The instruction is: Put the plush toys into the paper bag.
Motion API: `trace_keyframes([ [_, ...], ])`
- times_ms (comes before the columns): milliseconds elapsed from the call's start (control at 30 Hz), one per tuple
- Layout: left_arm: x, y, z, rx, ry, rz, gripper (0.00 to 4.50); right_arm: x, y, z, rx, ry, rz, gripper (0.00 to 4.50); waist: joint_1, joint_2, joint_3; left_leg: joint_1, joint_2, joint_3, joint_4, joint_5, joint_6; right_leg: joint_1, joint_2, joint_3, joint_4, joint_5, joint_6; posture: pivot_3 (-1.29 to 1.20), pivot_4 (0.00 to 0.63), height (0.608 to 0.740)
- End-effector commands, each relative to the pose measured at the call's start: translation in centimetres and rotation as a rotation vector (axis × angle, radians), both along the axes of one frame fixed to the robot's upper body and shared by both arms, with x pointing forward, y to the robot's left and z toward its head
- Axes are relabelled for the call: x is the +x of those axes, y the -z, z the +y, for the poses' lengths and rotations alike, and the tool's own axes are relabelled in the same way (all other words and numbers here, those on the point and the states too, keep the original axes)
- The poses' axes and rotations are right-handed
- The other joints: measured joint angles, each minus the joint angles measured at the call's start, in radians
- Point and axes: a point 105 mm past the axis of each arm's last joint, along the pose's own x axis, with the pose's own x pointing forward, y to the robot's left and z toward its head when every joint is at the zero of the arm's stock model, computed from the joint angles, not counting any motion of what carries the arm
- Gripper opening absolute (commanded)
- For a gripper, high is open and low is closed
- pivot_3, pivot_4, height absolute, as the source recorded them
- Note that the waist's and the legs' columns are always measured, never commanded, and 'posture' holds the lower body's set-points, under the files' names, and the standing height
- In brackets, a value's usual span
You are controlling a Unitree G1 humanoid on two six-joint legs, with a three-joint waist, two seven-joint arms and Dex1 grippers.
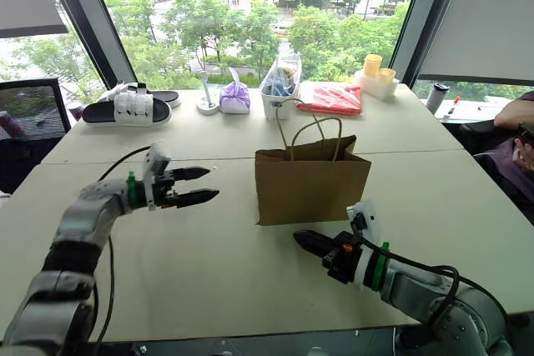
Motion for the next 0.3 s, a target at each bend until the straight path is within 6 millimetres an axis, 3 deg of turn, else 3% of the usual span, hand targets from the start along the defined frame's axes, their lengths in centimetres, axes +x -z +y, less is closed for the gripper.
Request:
trace_keyframes([
  [33,-2.1,-1.4,-0.4,-0.032,-0.073,-0.013,4.45,-0.3,-0.8,-0.5,0.012,-0.01,-0.032,0.0,0.01,0.0,0.0,0.0,0.0,0.0,0.0,0.0,0.0,0.001,0.0,0.0,0.0,0.0,0.0,0.0,0.15,0.74],
  [167,-6.3,1.4,-1.4,-0.097,-0.262,0.078,4.45,-0.4,-0.1,-1.4,0.001,-0.001,-0.013,0.0,0.024,0.002,-0.001,0.002,0.0,0.001,0.0,0.0,0.0,0.004,0.0,0.001,-0.002,0.0,-0.001,0.0,0.15,0.74],
  [300,-7.2,2.5,-2.4,-0.141,-0.358,0.116,4.45,-0.6,0.7,-0.9,0.015,-0.025,0.01,0.0,0.034,0.002,-0.001,0.002,0.0,0.0,0.002,0.0,0.0,0.006,0.001,0.0,-0.004,-0.002,-0.003,0.0,0.15,0.74],
])
